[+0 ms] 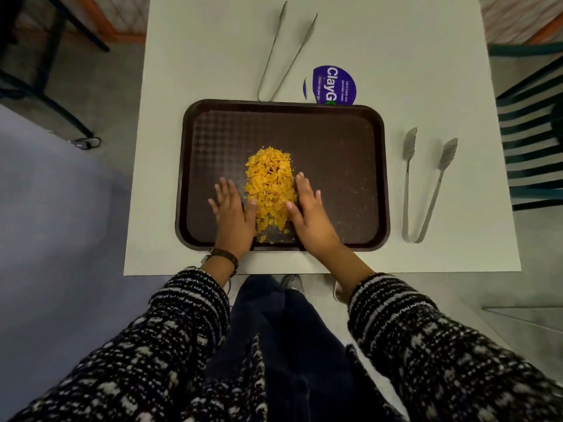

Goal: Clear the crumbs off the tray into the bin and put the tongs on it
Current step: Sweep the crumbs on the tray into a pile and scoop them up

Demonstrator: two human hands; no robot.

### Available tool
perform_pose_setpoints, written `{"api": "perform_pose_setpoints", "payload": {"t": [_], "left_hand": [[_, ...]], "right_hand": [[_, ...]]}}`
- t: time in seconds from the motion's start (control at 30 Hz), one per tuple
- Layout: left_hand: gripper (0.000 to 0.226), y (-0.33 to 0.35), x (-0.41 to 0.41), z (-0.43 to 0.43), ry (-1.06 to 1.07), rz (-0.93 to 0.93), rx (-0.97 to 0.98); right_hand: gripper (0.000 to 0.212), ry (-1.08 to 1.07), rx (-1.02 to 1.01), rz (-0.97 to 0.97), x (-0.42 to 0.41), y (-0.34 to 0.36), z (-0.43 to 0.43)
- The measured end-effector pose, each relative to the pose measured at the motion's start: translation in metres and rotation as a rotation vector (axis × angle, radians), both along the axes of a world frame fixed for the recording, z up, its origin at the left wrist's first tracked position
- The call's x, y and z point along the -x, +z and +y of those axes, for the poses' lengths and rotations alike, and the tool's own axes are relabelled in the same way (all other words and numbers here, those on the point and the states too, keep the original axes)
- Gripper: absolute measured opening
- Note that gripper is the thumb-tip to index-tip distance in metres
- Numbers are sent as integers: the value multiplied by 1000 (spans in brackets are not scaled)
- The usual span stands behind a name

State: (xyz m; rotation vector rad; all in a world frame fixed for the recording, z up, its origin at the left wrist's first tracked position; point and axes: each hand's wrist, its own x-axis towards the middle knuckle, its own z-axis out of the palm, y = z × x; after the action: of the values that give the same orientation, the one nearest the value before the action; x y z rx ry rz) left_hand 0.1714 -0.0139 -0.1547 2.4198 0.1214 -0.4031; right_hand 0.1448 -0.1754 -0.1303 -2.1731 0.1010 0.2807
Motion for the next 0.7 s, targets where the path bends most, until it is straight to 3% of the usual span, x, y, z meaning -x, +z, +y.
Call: {"api": "perform_pose_setpoints", "payload": {"t": [0.13,0.2,0.33,0.5,0.7], "left_hand": [[58,20,5,-13,-60,52,319],[59,30,4,-9,-35,53,384],[80,28,-10,32,-150,7,209],[126,14,-15,79,-409,57,-72],[132,8,-16,81,-481,73,-144]], "right_hand": [[93,159,352,-16,10,-3,-66],[108,289,522,26,12,-4,-98],[119,487,654,45,7,-7,-126],[121,574,634,-17,-11,-13,-95],[121,410,598,-30,-39,-20,-47]]}}
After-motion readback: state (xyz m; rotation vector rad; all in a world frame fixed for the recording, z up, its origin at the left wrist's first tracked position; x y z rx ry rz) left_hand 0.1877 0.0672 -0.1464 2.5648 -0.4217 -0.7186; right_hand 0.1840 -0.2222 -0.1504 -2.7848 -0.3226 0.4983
